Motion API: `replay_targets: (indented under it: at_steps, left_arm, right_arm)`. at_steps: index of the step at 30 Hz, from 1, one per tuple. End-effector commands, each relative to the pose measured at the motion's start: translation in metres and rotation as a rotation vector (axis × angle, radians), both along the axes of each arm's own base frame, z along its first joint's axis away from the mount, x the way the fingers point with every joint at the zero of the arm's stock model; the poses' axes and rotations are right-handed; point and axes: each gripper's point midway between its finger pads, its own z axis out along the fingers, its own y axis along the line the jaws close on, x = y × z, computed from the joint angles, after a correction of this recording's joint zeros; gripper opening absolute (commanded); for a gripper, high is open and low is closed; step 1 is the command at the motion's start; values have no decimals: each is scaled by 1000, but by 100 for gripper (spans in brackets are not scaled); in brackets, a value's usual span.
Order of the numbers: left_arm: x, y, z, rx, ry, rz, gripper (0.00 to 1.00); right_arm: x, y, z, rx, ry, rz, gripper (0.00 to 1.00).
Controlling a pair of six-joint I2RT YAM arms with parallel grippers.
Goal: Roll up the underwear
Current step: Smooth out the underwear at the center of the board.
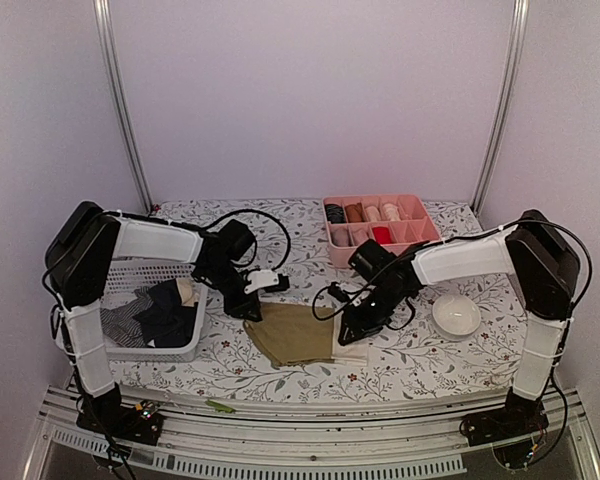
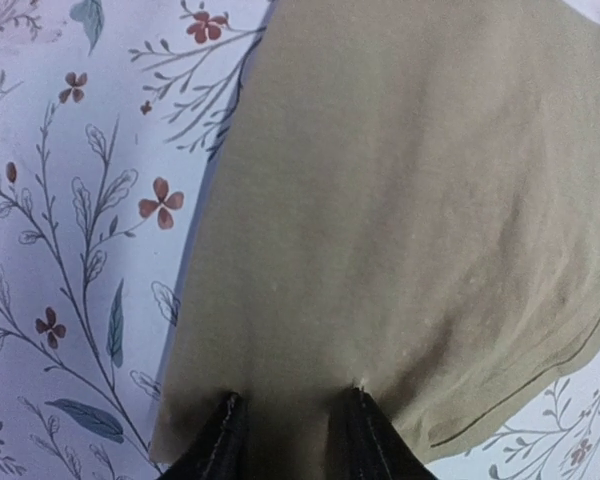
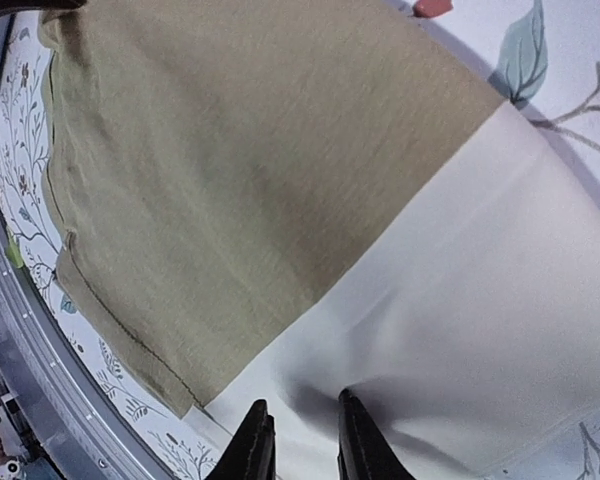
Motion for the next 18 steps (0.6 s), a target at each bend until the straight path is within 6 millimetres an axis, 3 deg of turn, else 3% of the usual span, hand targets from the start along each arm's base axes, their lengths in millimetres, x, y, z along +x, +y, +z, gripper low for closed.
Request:
replay_targets:
  at_steps: [1,8,11,12,13,14,15,16,18]
  left_arm:
    - [-3,3,34,-64,-33,-24,39]
    - [-26,-24,116,-358,-126,-134,47]
    - [-24,-29,167,-472,-242,-130,53]
    - [-22,-31,187,-515,-289,-124,60]
    - [-22,-32,206,-562,-333,-119,83]
    - [-23,-32,228,-616,-389,-113,94]
    - [-22,-34,238,-665,-419,-95,96]
    - [-23,-34,252,-728,-444,-63,96]
    - [-28,-34,254,-795,-466,-43,96]
  right_arm:
    - [1,3,40,93,-123,30,28]
    - [7,-6,131,255,-507,44,40]
    - [11,-14,175,315,-672,27,55]
    - [13,-16,191,340,-720,15,63]
    - [15,-18,206,364,-766,-1,76]
    - [21,-21,217,382,-813,-34,91]
    - [31,-26,226,385,-870,-97,100]
    - [42,-33,236,389,-910,-189,99]
    - [60,-47,247,403,-924,-394,99]
